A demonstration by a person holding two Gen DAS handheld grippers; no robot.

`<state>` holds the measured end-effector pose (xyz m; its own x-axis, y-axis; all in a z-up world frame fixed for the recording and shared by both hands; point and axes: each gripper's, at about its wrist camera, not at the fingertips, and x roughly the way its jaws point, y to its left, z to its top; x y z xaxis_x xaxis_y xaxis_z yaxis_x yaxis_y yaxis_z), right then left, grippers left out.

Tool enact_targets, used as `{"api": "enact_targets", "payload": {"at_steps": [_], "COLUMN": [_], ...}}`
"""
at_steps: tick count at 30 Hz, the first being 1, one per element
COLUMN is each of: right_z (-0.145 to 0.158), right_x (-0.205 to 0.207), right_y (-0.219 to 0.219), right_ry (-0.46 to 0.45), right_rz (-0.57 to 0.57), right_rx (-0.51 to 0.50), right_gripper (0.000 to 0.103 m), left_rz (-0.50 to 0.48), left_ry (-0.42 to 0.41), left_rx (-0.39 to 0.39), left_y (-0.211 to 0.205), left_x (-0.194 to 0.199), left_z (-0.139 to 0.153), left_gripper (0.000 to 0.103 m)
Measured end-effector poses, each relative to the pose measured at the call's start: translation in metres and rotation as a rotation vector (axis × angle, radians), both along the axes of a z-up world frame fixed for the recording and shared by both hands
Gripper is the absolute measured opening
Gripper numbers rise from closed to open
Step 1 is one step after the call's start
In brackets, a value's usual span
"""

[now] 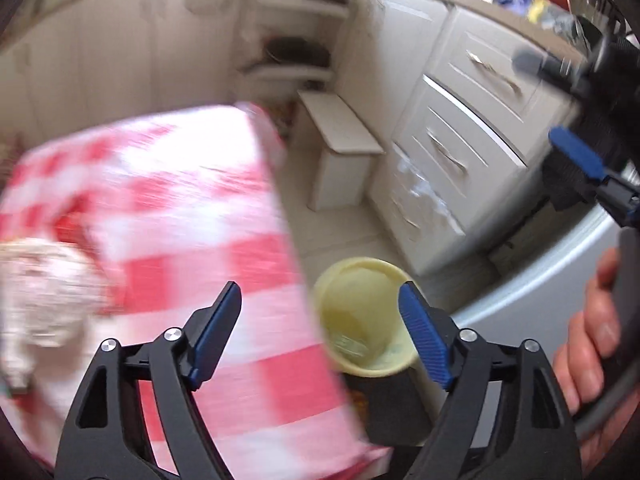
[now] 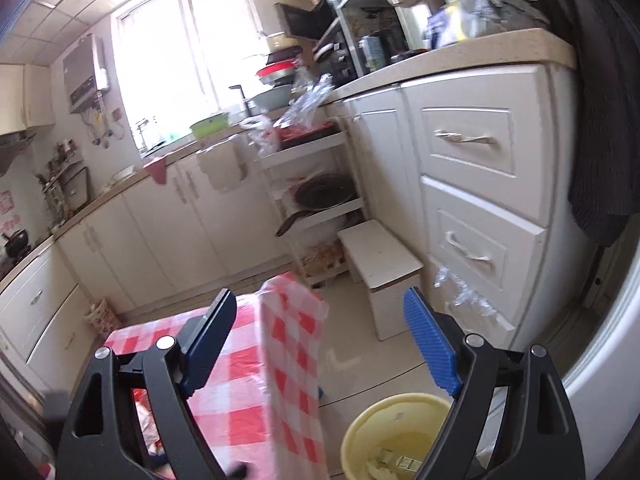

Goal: Collect trash
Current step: 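Return the right tool to the table and grasp crumpled white paper, then grasp the milk carton with the left tool while right tool holds paper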

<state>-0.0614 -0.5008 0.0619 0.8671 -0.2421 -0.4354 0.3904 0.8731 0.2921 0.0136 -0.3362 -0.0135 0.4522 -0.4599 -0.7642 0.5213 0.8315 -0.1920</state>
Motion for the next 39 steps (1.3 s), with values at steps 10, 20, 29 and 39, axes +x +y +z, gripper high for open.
{"api": "enact_targets", "payload": {"at_steps": [10, 20, 29, 39], "right_z": [-0.028, -0.064, -0.1, -0.091], "right_x": [0.062, 0.094, 0.114, 0.112], "right_y": [0.114, 0.249, 0.303, 0.277], "right_ry": [0.173, 0.338, 0.411, 0.378], "right_rz": [0.464, 0.733, 0.767, 0.768], "right_rx": [0.136, -0.019, -0.138, 0.025], "right_gripper": [0.082, 0.077, 0.063, 0.009], "left_rz": [0.531, 0.569, 0.57, 0.552], "left_ry": [-0.102, 0.029, 0.081, 0.107], "left_rx": [0.097, 0.067, 0.038, 0.062], "left_y": [0.257, 0.296, 0.317, 0.309], "left_x": [0.032, 0.037, 0.033, 0.041], "left_z": [0.022, -0.024, -0.037, -0.046], "left_gripper": [0.087, 0.087, 0.088, 0.089]}}
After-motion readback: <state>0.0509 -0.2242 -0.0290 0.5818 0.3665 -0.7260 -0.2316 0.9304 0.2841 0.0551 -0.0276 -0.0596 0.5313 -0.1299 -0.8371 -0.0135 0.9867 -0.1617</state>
